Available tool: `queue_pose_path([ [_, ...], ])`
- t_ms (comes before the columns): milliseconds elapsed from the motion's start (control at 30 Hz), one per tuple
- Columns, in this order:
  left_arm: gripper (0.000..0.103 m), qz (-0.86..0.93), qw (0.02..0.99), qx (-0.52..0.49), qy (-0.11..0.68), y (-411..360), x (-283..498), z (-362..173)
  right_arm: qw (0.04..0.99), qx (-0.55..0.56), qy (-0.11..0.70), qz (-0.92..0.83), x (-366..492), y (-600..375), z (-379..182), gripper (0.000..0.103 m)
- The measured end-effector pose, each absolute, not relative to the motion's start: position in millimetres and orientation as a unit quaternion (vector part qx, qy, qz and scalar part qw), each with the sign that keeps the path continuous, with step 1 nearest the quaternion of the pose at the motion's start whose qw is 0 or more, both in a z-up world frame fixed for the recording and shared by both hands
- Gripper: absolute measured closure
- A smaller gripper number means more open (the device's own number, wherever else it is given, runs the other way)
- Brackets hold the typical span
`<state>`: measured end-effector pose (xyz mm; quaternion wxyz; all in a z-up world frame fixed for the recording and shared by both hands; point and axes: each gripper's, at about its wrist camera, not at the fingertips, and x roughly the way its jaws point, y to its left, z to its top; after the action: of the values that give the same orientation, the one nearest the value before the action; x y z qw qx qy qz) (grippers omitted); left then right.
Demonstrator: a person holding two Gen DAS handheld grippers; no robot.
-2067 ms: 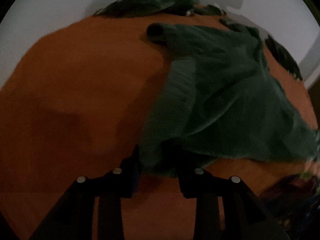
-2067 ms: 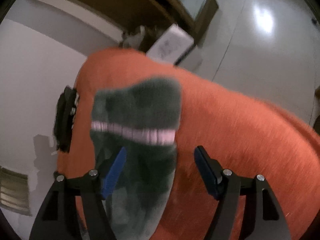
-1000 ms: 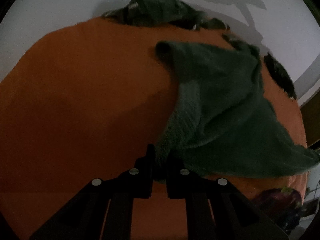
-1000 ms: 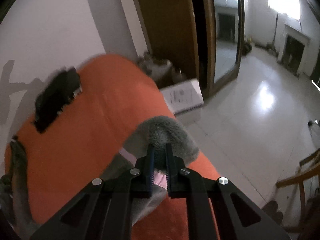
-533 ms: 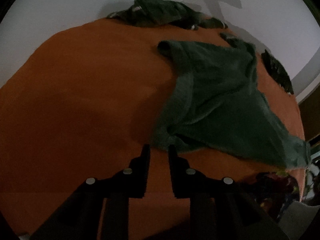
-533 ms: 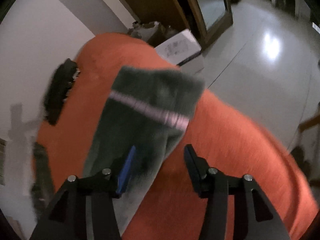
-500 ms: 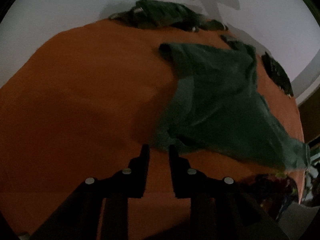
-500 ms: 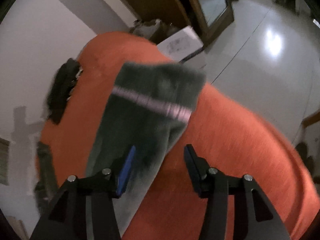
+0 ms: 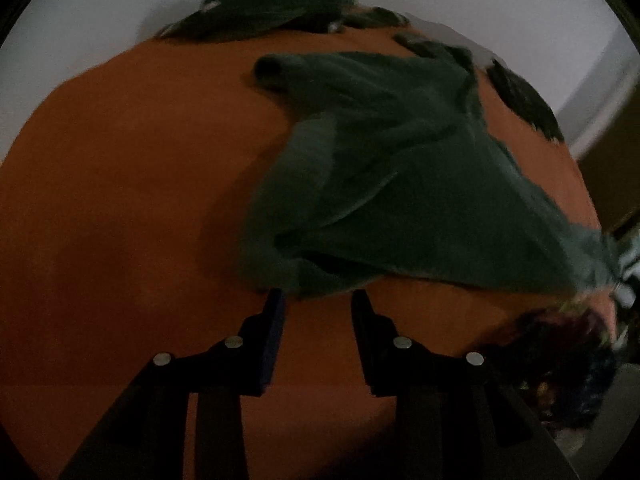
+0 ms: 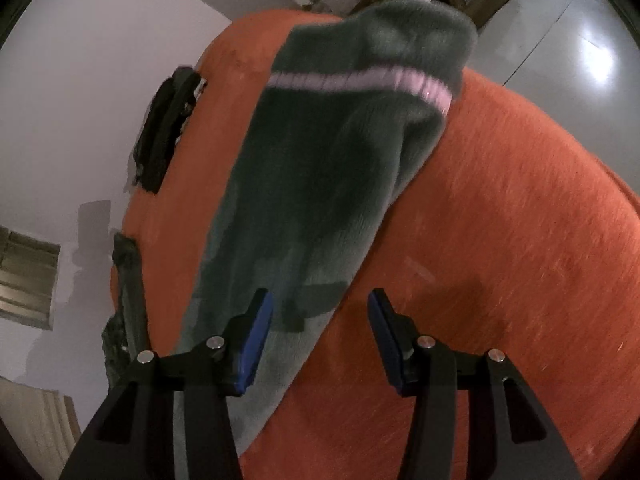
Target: Fold clothes
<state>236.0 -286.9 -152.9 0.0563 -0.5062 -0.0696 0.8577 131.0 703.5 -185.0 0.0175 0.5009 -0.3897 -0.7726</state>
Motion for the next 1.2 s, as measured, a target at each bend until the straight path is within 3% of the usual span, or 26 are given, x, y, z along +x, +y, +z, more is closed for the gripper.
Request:
queue_pose_path([
  [167,0.067,0.881,0.082,-0.467,-0.013,-274.1,228.9,-160.7,0.020,0.524,-0.408,-0.748,148.5,671.3,-199.6,0.054],
  [267,0.067,0.882,0.085,-0.463,0.029,-270.0,227.9,-161.5,0.029,0.549,-0.379,-0.744,148.0,647.9,-196.3,0.054],
  [433,0.067,0.879,0.097,-0.467,0.015,-283.6,228.3,-156.3,0.032,0.541,-0.333,-0.772,148.2,622.9,-164.1,0.054],
  [600,0.059,0.878,0.083,-0.472,0.015,-290.4,241.3,-149.3,0.035,0.533,-0.314,-0.785,147.4,589.7,-140.6,0.054],
  [733,0.050,0.884,0.081,-0.459,-0.010,-307.3,249.8,-142.7,0.063,0.521,-0.196,-0.828,150.5,527.6,-110.4,0.054],
  [867,0.046,0.892,0.069,-0.446,-0.041,-330.4,255.3,-138.3,0.139,0.489,-0.023,-0.861,164.0,426.4,-83.2,0.054],
  [933,0.044,0.892,0.062,-0.445,-0.048,-337.3,251.2,-140.5,0.193,0.485,0.027,-0.853,171.0,376.1,-78.4,0.054],
  [1033,0.033,0.890,0.052,-0.449,-0.062,-345.9,242.0,-149.1,0.238,0.489,0.051,-0.837,171.0,316.3,-79.8,0.054],
  [1200,0.034,0.886,0.087,-0.443,-0.103,-347.2,228.5,-164.3,0.257,0.507,0.060,-0.821,155.7,243.1,-95.3,0.054],
])
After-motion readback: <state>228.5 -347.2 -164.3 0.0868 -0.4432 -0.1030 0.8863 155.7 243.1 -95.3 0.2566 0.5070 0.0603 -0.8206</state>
